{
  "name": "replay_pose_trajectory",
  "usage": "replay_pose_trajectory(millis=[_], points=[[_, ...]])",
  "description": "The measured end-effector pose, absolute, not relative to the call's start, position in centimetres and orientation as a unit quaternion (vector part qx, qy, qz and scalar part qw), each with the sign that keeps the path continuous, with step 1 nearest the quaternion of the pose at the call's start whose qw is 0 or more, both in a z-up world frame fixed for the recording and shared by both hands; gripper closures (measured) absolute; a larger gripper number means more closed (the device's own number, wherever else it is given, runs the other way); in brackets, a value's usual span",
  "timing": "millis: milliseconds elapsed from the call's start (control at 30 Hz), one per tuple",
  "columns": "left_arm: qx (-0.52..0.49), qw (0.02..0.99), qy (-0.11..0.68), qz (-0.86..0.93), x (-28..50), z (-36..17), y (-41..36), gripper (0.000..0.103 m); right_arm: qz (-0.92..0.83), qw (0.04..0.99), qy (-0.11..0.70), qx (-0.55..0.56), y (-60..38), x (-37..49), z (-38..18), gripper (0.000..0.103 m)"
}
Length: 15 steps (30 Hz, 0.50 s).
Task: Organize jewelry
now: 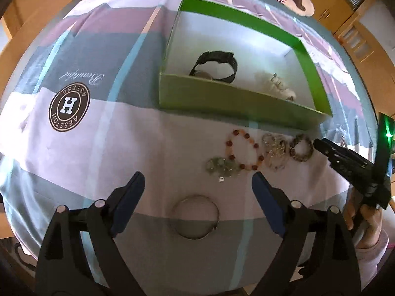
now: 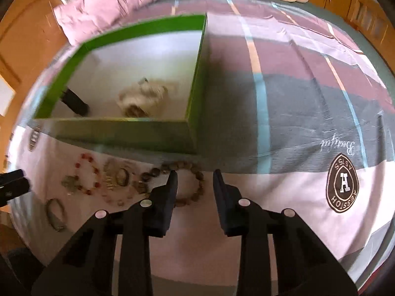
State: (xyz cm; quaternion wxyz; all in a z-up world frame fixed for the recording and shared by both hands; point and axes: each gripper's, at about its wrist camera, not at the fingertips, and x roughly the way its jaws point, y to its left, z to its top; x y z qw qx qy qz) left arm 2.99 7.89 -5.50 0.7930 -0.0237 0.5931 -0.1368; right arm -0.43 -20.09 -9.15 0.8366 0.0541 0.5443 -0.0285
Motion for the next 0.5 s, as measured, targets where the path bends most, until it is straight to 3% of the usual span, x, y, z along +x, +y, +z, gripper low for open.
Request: replay_pose_trajectory(millis=[133, 167, 200, 233, 500], points=[[-0.017, 0.784, 0.606, -0.135, 3.1, -6.1, 8.1, 0.014, -0.034, 0.826, 0.562, 0.028, -19.0, -0.4, -10.7, 0.071], [-0.013, 0.784, 0.606, -0.135, 2.9, -6.2, 7.9, 0.014, -0.029, 0.825, 0.563, 0.02, -18.6, -0.6, -10.6, 0.075], [-0.009, 0.786, 0.603, -0.135, 2.5, -6.3, 7.8, 0.014, -0.017, 0.824, 0.566, 0.022, -18.3, -0.8, -10.5, 0.091], [-0.006, 0.787, 0.603, -0.132, 1.9, -6.7, 7.7, 0.014, -0.002, 0.822, 0.569, 0.03, -18.0, -1.0, -10.4, 0.096], [0.019, 0.774, 0.618, -0.136, -1.1, -8.9, 6.6, 0.03, 0.031, 0.821, 0.569, 0.025, -15.7, -2.0, -10.1, 0.096]])
